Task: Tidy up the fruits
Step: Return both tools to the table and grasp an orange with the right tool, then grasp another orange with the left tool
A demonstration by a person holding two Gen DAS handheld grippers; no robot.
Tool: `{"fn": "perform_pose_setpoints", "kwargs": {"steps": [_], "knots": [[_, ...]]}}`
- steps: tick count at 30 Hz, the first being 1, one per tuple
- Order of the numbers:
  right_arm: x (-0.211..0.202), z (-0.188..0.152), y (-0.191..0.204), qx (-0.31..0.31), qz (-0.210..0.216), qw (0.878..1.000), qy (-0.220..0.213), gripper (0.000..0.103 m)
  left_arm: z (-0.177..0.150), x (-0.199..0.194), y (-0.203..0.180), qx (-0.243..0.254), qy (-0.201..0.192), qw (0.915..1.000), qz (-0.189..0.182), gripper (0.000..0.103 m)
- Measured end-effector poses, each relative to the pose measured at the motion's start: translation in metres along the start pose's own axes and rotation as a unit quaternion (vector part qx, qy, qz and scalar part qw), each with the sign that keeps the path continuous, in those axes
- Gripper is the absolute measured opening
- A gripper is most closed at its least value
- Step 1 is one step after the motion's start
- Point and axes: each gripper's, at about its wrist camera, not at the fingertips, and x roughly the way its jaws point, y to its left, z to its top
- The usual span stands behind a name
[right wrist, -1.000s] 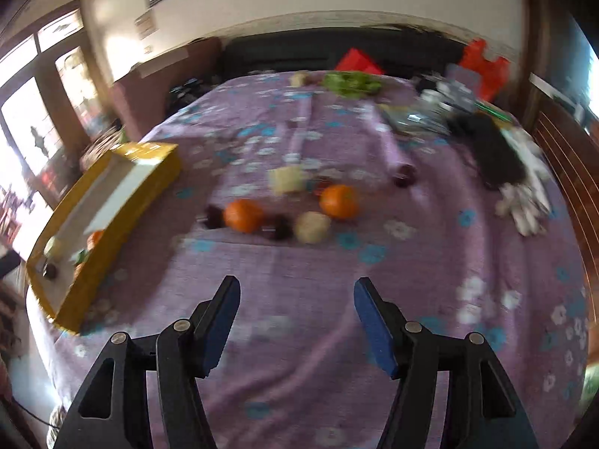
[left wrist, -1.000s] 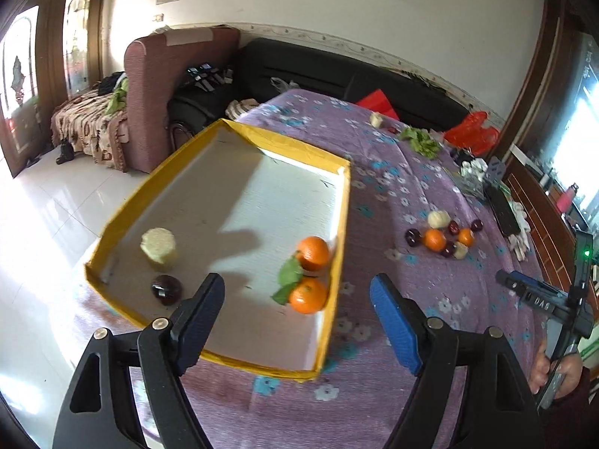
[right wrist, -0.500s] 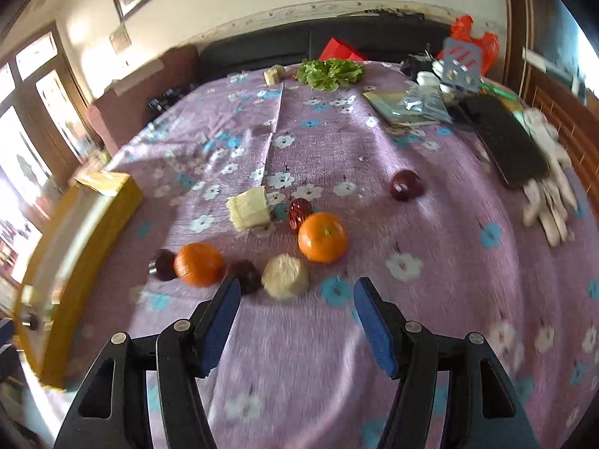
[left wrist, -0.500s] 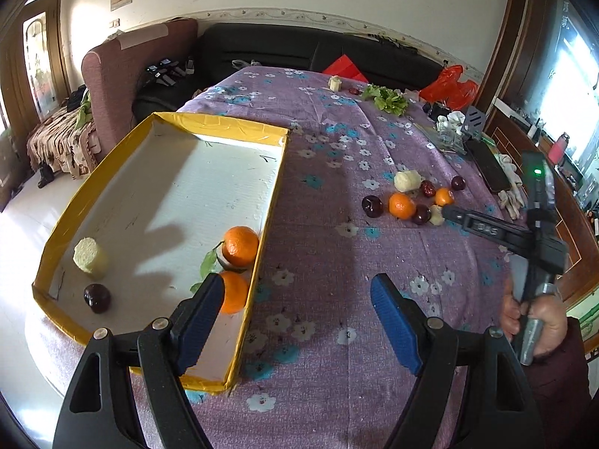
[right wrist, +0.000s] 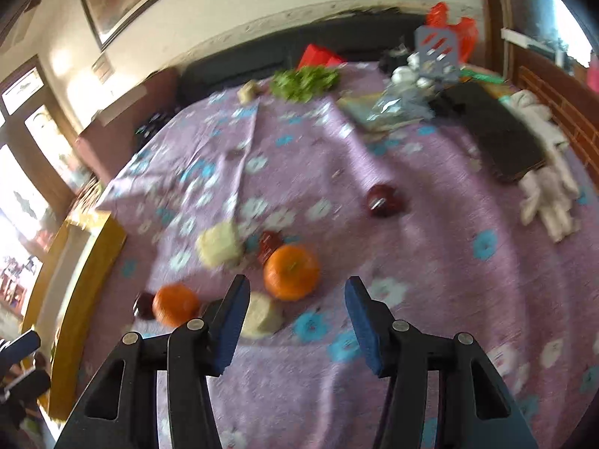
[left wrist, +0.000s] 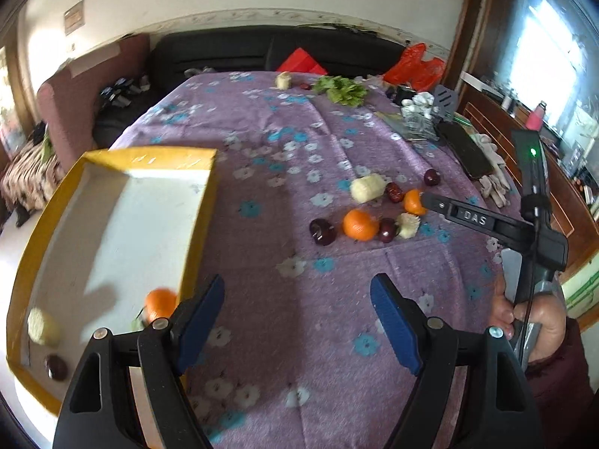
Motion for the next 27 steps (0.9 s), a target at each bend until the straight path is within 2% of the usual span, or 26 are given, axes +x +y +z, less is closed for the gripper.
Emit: {"fn": "perform_pose_setpoints", "kwargs": {"steps": [4, 8, 9, 10, 18, 19, 20, 21, 24, 25, 26, 27], "knots": [[0.017, 0.012, -0.002, 0.009, 0.007, 1.000, 0.013, 0.059, 0.010, 0.016, -0.017, 0.030, 0.004, 0.9992, -0.027, 0.070], [0.032, 0.012, 0.001, 0.009, 0.012, 1.000, 0.022, 0.059, 0.018, 0.038, -0.034, 0.059, 0.011, 0.9978, -0.028, 0.070], [0.034, 0.011, 0.002, 0.005, 0.011, 1.000, 0.024, 0.054, 0.020, 0.041, -0.036, 0.064, 0.011, 0.9975, -0.027, 0.070], [0.036, 0.009, 0.001, 0.004, 0.012, 1.000, 0.026, 0.040, 0.023, 0.045, -0.039, 0.071, 0.012, 0.9970, -0.031, 0.070], [0.034, 0.007, -0.010, 0.021, 0.029, 0.999, 0.028, 0.038, 0.037, 0.095, -0.057, 0.112, 0.045, 0.9911, -0.057, 0.070], [0.033, 0.007, -0.012, 0.026, 0.031, 0.999, 0.027, 0.038, 0.039, 0.102, -0.058, 0.114, 0.051, 0.9905, -0.057, 0.066], [0.033, 0.008, -0.014, 0.029, 0.033, 0.999, 0.026, 0.038, 0.040, 0.109, -0.060, 0.116, 0.060, 0.9895, -0.062, 0.056], [0.032, 0.008, -0.016, 0.031, 0.035, 0.999, 0.025, 0.038, 0.041, 0.116, -0.060, 0.116, 0.071, 0.9883, -0.069, 0.050], [0.031, 0.009, -0.021, 0.040, 0.041, 0.998, 0.026, 0.038, 0.042, 0.122, -0.058, 0.110, 0.074, 0.9878, -0.082, 0.047], [0.031, 0.009, -0.022, 0.043, 0.043, 0.998, 0.027, 0.038, 0.043, 0.122, -0.057, 0.107, 0.074, 0.9884, -0.078, 0.044], [0.031, 0.009, -0.022, 0.044, 0.045, 0.998, 0.027, 0.038, 0.044, 0.122, -0.055, 0.102, 0.070, 0.9894, -0.075, 0.035], [0.031, 0.009, -0.022, 0.045, 0.046, 0.998, 0.027, 0.038, 0.044, 0.122, -0.053, 0.099, 0.070, 0.9902, -0.068, 0.035]]}}
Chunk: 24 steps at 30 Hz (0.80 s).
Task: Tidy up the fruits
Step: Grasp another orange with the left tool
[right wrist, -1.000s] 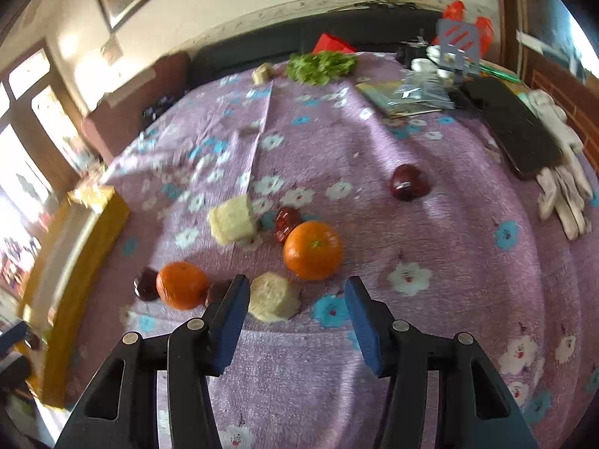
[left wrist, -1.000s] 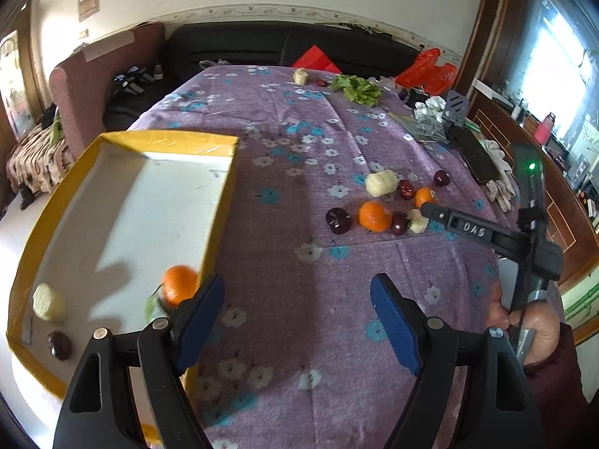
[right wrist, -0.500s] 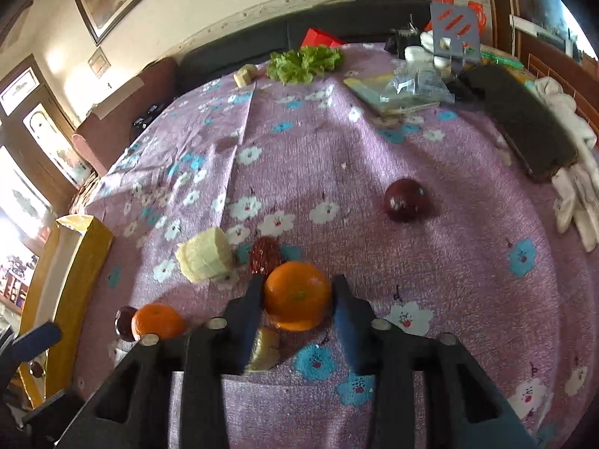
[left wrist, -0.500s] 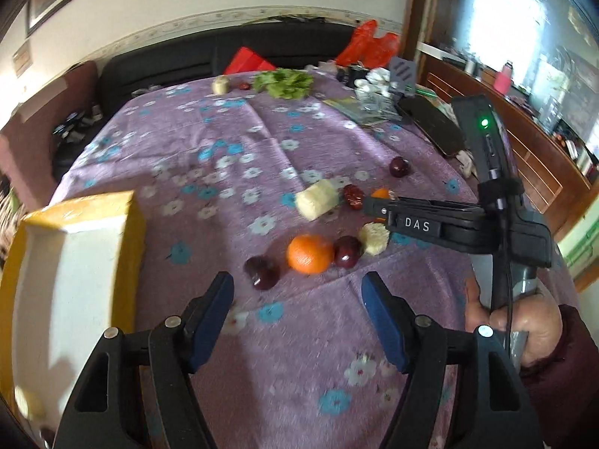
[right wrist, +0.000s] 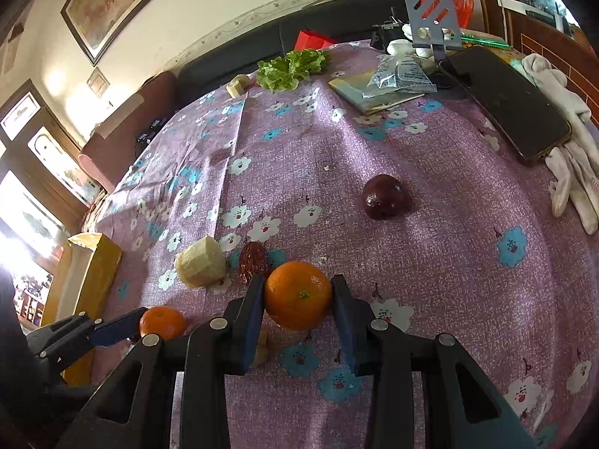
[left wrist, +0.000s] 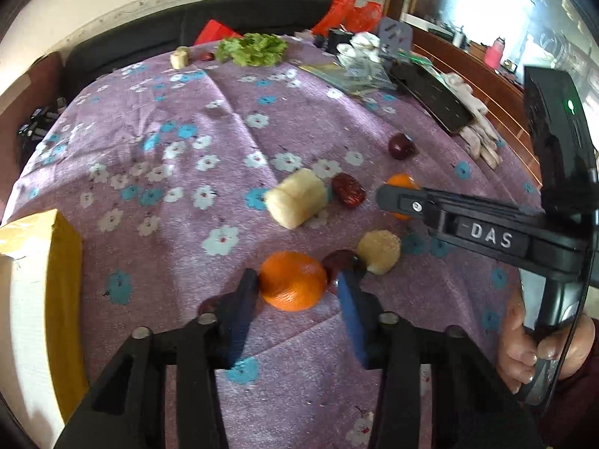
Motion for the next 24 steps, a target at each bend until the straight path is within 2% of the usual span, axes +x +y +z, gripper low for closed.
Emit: {"fn": "perform_pose_setpoints", "kwargs": {"steps": [10, 14, 19, 24], "knots": [[-0.006, -0.001, 0.004, -0.004, -0.002, 1.000, -0.011, 0.038, -0.009, -0.007, -0.002, -0.015, -0.003, 0.9998, 0.009, 0.035], [-0.010, -0.001, 0.007, -0.014, -0.002, 1.000, -0.018, 0.038, -0.012, -0.021, 0.001, -0.038, -0.020, 0.9990, 0.011, 0.035], [-0.017, -0.001, 0.013, -0.024, 0.003, 0.999, -0.029, 0.038, -0.027, -0.067, 0.010, -0.072, -0.060, 0.9954, 0.019, 0.035], [-0.025, -0.008, 0.034, -0.058, 0.010, 0.997, -0.040, 0.038, -0.057, -0.129, 0.036, -0.122, -0.107, 0.9862, 0.033, 0.035]]}}
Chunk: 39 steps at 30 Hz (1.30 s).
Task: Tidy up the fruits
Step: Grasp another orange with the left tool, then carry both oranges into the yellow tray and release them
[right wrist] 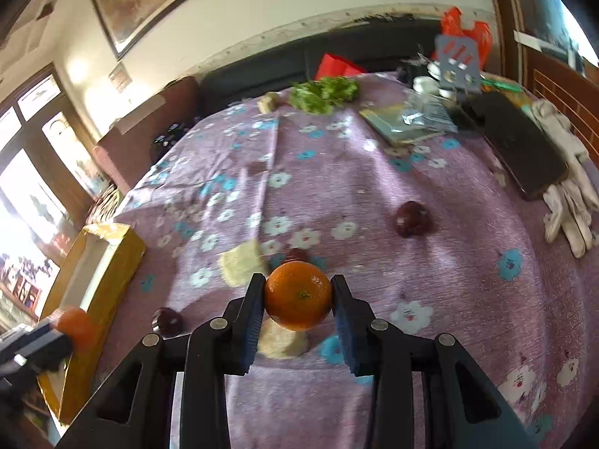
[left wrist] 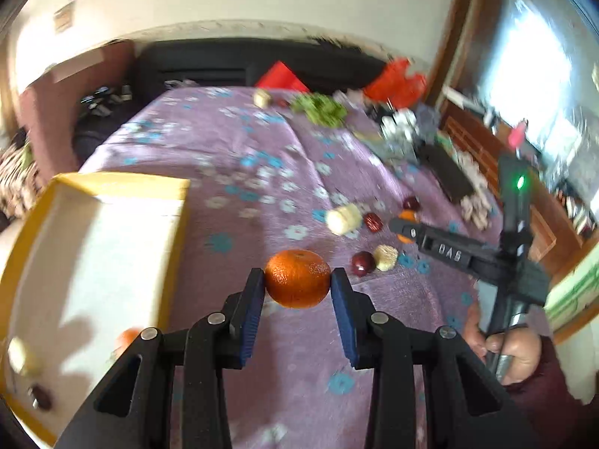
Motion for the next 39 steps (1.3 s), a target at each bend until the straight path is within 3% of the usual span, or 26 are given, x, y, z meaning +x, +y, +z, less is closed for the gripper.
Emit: {"fn": "perform_pose_setpoints", "kwargs": {"steps": [7, 15, 22, 27, 39], "knots": [[-0.007, -0.010, 0.053, -0.048, 0.028, 0.998, 0.013, 0.039, -0.017, -0.065, 0.070, -0.058, -0.039, 0.9954, 0.065, 0.035], [-0.025, -0.026, 0.167, -0.134, 0.097, 0.986, 0.030, 0.039, -0.033, -0.092, 0.154, -0.129, -0.045, 0.9826, 0.126, 0.036], [-0.007, -0.046, 0.252, -0.183, 0.153, 0.969, 0.069, 0.039, -0.044, -0.084, 0.193, -0.159, -0.027, 0.9786, 0.127, 0.036], [0.022, -0.066, 0.290, -0.219, 0.165, 0.956, 0.108, 0.040, -0.045, -0.068, 0.211, -0.175, -0.004, 0.9774, 0.119, 0.036], [0.064, -0.101, 0.318, -0.275, 0.149, 0.937, 0.157, 0.040, -0.043, -0.032, 0.222, -0.187, 0.039, 0.9732, 0.128, 0.036]]}}
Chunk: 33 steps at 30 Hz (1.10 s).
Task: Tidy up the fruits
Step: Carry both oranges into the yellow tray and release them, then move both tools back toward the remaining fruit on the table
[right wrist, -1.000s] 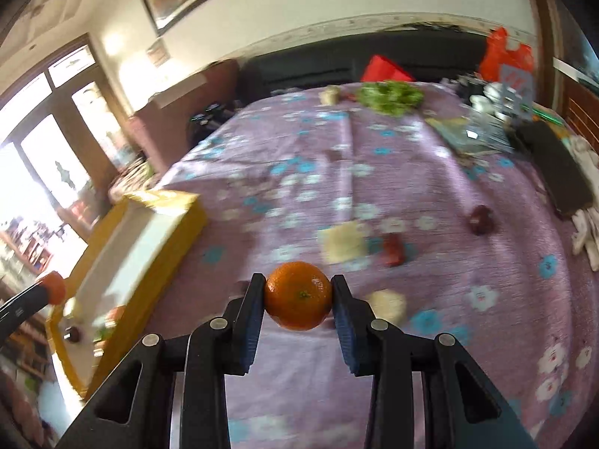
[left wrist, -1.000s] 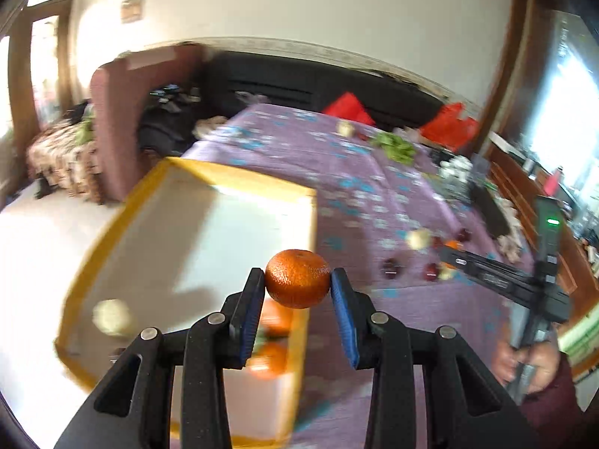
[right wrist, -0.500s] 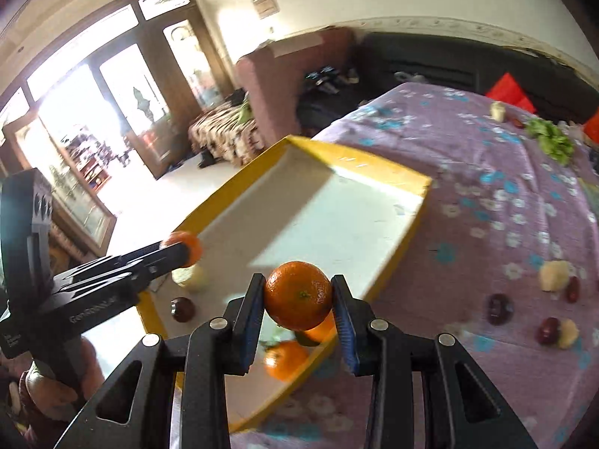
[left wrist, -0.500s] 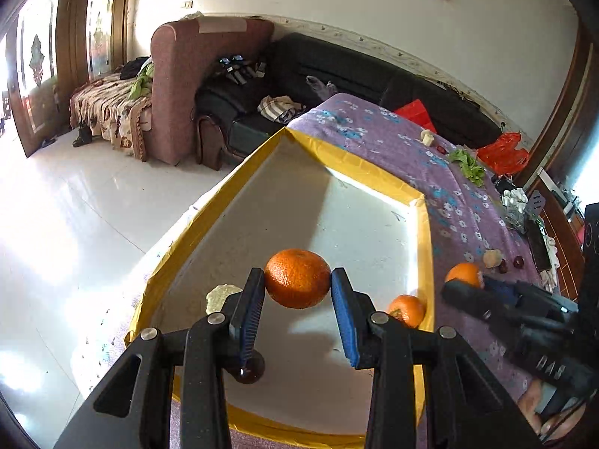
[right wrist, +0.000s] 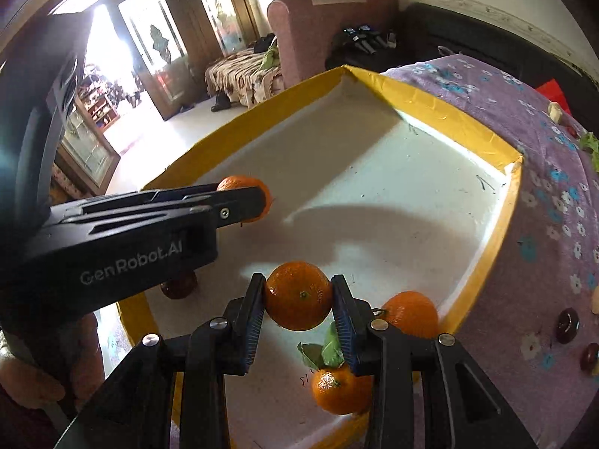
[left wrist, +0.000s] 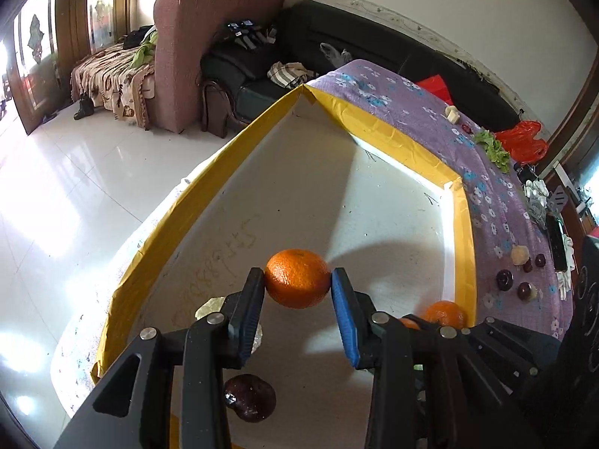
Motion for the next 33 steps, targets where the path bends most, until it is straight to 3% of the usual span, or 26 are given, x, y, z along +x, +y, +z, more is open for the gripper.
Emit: {"fn": "perform_pose_setpoints", "kwargs": {"steps": [4, 8, 13, 17, 23, 28, 33], "knots": [[0.004, -0.003, 0.004, -0.008, -0.001, 1.000, 0.008, 0.040, 0.001, -0.006, -0.001, -0.001, -0.001, 1.0000, 0.004, 0.037], [0.002, -0.006, 0.011, -0.023, -0.007, 1.000, 0.006, 0.040, 0.002, -0.032, 0.001, -0.013, -0.035, 0.9993, 0.003, 0.059], [-0.008, -0.006, 0.017, -0.029, 0.003, 1.000, -0.001, 0.046, 0.000, -0.077, 0.002, -0.021, -0.085, 0.9961, 0.010, 0.074], [-0.026, -0.010, 0.020, -0.028, 0.006, 0.999, -0.022, 0.052, -0.006, -0.106, 0.001, -0.030, -0.114, 0.9929, 0.016, 0.079], [-0.064, -0.022, 0.012, -0.013, -0.002, 0.998, -0.059, 0.060, -0.018, -0.128, -0.015, -0.018, -0.125, 0.9918, 0.020, 0.080], [-0.096, -0.037, -0.021, 0.027, -0.019, 0.996, -0.085, 0.061, -0.028, -0.134, -0.035, 0.002, -0.125, 0.9921, 0.012, 0.080], [-0.138, -0.063, -0.078, 0.083, -0.062, 0.988, -0.113, 0.061, -0.039, -0.136, -0.054, 0.016, -0.123, 0.9923, 0.000, 0.080]]}}
